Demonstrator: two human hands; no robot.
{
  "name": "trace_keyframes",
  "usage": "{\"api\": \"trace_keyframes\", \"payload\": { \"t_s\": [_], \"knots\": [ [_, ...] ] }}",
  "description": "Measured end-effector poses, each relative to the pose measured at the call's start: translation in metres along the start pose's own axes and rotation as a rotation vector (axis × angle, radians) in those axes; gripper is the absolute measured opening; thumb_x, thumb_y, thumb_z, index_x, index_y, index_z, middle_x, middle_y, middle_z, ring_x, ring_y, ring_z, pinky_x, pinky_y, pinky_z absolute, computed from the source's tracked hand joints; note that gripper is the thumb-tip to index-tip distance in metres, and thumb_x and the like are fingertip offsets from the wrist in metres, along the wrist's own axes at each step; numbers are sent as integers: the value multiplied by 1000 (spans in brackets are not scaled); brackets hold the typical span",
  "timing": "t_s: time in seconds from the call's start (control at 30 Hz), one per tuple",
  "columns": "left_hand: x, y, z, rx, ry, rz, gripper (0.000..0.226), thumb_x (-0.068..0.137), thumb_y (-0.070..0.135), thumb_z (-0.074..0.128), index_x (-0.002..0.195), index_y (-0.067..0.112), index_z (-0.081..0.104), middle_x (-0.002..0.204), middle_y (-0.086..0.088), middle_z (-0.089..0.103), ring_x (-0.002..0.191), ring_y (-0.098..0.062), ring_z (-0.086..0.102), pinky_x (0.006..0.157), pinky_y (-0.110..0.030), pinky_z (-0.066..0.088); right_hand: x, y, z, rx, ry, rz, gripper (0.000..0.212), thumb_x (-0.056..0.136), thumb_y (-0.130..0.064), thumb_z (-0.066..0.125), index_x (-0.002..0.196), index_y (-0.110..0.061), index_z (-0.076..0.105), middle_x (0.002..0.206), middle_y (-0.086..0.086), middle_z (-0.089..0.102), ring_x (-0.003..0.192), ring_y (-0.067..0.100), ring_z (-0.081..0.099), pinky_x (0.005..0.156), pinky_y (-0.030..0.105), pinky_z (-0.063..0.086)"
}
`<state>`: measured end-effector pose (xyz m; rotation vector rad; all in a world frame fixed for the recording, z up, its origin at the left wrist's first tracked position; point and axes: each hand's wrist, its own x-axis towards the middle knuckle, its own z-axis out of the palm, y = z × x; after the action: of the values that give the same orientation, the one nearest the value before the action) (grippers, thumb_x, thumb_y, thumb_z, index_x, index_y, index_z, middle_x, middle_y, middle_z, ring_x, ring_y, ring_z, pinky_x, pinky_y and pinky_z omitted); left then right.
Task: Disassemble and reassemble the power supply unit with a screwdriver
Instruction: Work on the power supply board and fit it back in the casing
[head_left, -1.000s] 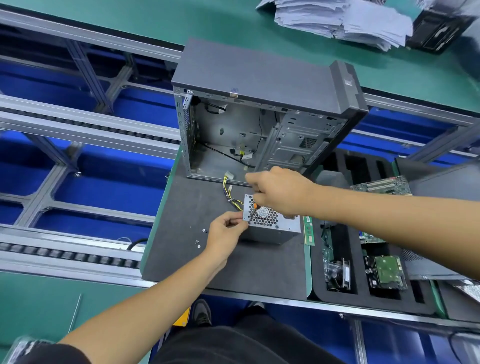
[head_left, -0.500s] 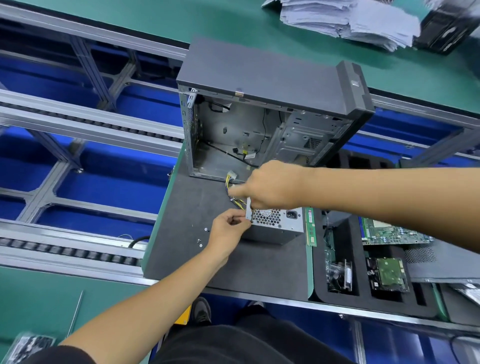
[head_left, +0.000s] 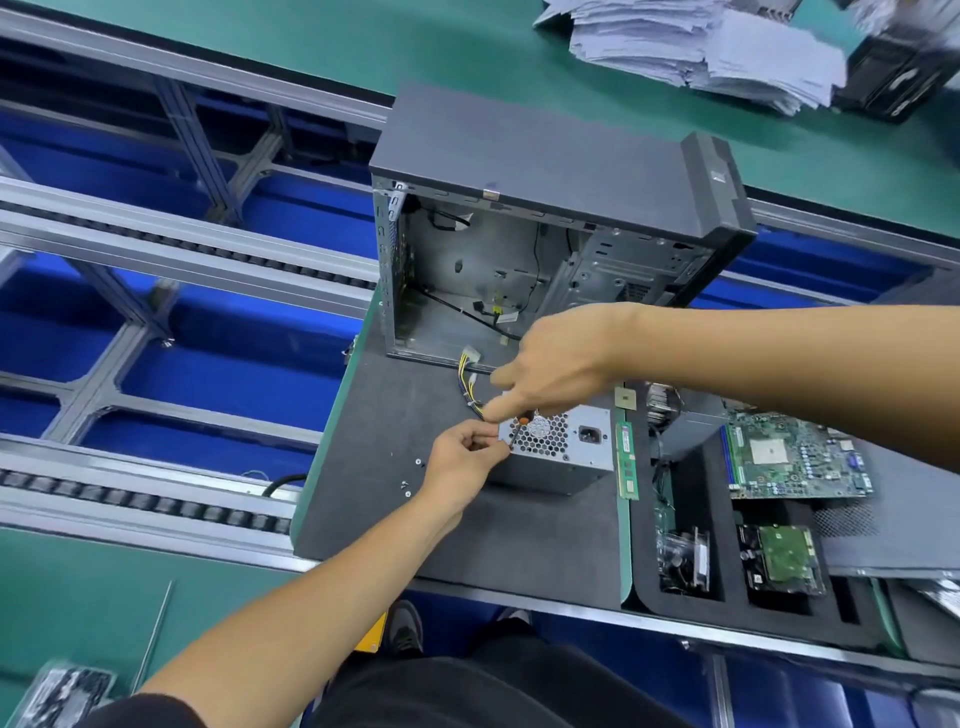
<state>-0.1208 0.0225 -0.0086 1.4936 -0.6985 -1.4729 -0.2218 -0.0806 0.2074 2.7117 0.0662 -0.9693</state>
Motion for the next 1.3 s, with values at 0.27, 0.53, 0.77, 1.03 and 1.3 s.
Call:
{"api": "trace_keyframes", "payload": {
  "t_s": [0.27,0.53,0.77,1.03,1.3],
  "knots": [
    [0,-1,2,-28,-3,-8,15,82,0,74,92,11,75,77,3,68,66,-3,58,62,-12,46,10,-25,21,802,111,807,24,87,-15,55,79,-23,34,70,1,43,71,30,49,51,32,30],
    [-3,4,2,-29,-9,6,17,81,-4,72,88,12,72,74,2,62,61,-2,53,62,-12,43,-5,-12,5,162,18,66,41,90,-9,43,122,-30,26,84,-2,46,59,31,48,51,36,29],
    [1,3,1,-22,-13,-9,18,80,-2,75,85,15,72,67,10,64,56,2,55,56,-10,43,-12,-17,19,304,57,349,15,99,-26,46,107,-26,33,82,5,54,67,32,47,58,36,32],
    [3,6,-2,20,-43,2,19,79,-2,75,84,16,72,67,11,65,61,2,58,63,-10,47,9,-31,10,1336,117,768,15,86,-5,54,94,-10,43,62,10,60,40,24,62,37,25,39],
    [7,11,-7,65,-88,-3,19,80,-1,76,83,18,70,66,13,62,55,6,54,56,-7,41,-9,-5,21,113,209,21,35,86,-39,63,110,-26,42,89,-1,57,56,29,40,55,37,45]
  ]
}}
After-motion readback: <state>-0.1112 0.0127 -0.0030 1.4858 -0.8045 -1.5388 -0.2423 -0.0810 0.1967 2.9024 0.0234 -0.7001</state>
